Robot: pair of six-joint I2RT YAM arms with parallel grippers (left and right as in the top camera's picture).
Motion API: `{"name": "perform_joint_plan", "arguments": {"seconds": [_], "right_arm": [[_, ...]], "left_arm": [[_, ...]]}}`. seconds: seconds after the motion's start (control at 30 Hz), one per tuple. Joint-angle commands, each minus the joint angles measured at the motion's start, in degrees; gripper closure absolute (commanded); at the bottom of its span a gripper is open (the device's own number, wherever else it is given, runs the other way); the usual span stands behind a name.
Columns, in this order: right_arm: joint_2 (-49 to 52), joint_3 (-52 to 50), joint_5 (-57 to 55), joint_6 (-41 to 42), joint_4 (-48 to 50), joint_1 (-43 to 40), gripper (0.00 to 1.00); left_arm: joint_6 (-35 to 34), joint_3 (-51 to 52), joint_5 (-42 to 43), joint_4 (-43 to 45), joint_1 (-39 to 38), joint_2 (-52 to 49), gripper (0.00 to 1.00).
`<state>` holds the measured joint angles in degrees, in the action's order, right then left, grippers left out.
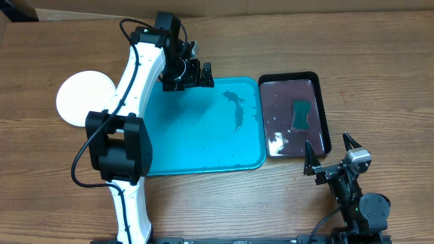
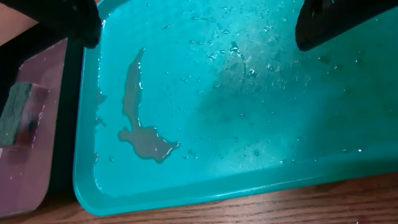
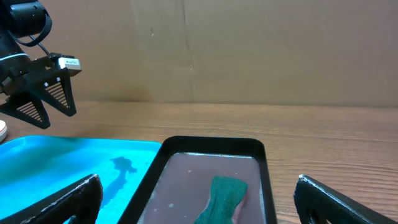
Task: Clean dirty plates on tray and stack at the side
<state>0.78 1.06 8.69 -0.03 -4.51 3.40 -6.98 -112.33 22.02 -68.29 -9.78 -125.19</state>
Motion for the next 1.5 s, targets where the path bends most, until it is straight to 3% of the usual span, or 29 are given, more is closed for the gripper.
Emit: {"name": "perform_joint_plan", "arguments": {"seconds": [0.0,0.3,0.53,0.97,1.2,1.3,1.47], "right_arm": [[-0.61,-0.59,-0.5,-0.44,0.37,-0.26,0.0],[-0.61,-0.59,-0.5,-0.44,0.35,-0.26,0.0],[-0.61,-0.59,-0.5,-0.44,0.37,-0.26,0.0],[-0.61,-0.59,-0.5,-0.44,0.35,-0.26,0.0],[-0.61,-0.59,-0.5,-0.44,0.35,-0.26,0.0],[-0.61,-0.59,-0.5,-0.44,0.35,-0.26,0.0],[-0.61,-0.59,-0.5,-0.44,0.35,-0.26,0.0]], "left_arm": [[1.2,-1.29,-0.17,-0.02,0.0,-0.26,0.0],[1.2,-1.29,-0.87,0.0,-0.04,-0.17,0.01],[1.2,-1.29,-1.68,-0.02,0.22,6.73,0.0],[1.25,-1.29,-2.1,-0.02,7.67,38.47,0.0],[1.27,0.04,-10.97,-1.03,12.39,52.76,0.0],[1.25,4.87,-12.39,-0.87,13.05,58.9,0.0],[0.98,21.18,-12.55,2.16,14.49,73.0,0.0]]}}
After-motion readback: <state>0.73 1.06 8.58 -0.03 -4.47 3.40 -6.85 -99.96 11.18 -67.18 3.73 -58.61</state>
